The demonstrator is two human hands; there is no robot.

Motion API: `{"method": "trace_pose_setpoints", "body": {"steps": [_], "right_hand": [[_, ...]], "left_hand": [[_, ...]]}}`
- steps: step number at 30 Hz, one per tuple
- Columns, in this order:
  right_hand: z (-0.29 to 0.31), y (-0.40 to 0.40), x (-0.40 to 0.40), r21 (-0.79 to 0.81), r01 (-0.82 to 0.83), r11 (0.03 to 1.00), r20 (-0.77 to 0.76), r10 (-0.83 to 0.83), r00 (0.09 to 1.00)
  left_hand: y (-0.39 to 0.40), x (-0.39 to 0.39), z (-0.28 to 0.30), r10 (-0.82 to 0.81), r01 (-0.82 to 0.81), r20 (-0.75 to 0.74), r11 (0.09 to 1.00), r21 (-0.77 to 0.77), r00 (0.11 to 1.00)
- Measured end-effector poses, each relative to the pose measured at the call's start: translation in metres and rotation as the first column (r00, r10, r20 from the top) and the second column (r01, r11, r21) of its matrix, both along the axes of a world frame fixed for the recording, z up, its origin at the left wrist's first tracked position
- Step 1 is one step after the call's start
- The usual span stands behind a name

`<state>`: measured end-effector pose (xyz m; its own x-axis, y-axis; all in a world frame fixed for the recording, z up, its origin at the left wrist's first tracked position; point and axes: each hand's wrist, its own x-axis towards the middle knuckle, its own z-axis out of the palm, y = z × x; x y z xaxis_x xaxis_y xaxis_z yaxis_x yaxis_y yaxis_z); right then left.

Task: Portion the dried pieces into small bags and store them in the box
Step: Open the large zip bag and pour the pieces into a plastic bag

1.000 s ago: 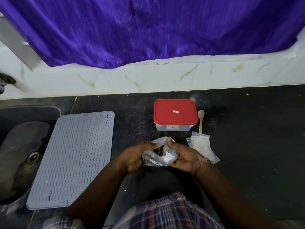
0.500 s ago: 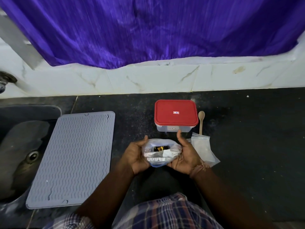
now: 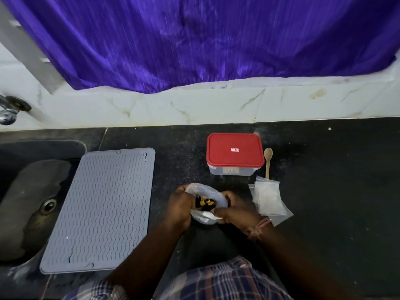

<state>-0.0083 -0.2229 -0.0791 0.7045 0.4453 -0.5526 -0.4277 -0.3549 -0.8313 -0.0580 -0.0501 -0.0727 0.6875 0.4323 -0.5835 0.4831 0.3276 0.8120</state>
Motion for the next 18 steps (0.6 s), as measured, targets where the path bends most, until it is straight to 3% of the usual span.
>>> {"method": "trace_pose_setpoints", "body": {"steps": [2, 7, 10, 12, 16, 18], "right_hand": [[0.005, 0.001, 0.004, -0.181, -0.143, 0.973, 0.199, 0.179, 0.964], [0.018, 0.016, 0.023, -0.242, -0.094, 0.966, 0.323, 0.172, 0.931], [0.011, 0.022, 0.03, -0.203, 0.007, 0.979, 0.189, 0.032, 0.981], [0.002, 0.026, 0.033, -0.203, 0.088, 0.975, 0.066, -0.076, 0.995], [-0.018, 0.027, 0.031, -0.171, 0.244, 0.955, -0.057, -0.257, 0.965], [-0.022, 0.03, 0.027, -0.121, 0.339, 0.933, -0.104, -0.352, 0.93]], "left_hand": [[0.001, -0.003, -0.001, -0.105, 0.104, 0.009, 0.994, 0.043, 0.994], [-0.001, -0.002, 0.0, -0.294, 0.293, -0.009, 0.952, 0.085, 0.956], [0.005, -0.005, -0.04, -0.276, 0.294, -0.119, 0.938, 0.185, 0.954], [0.002, -0.008, -0.018, -0.205, 0.244, -0.196, 0.949, 0.2, 0.959], [-0.019, -0.014, 0.008, -0.22, 0.198, -0.279, 0.975, -0.103, 0.935], [-0.029, -0.018, 0.007, -0.279, 0.255, -0.252, 0.959, -0.123, 0.927]]}}
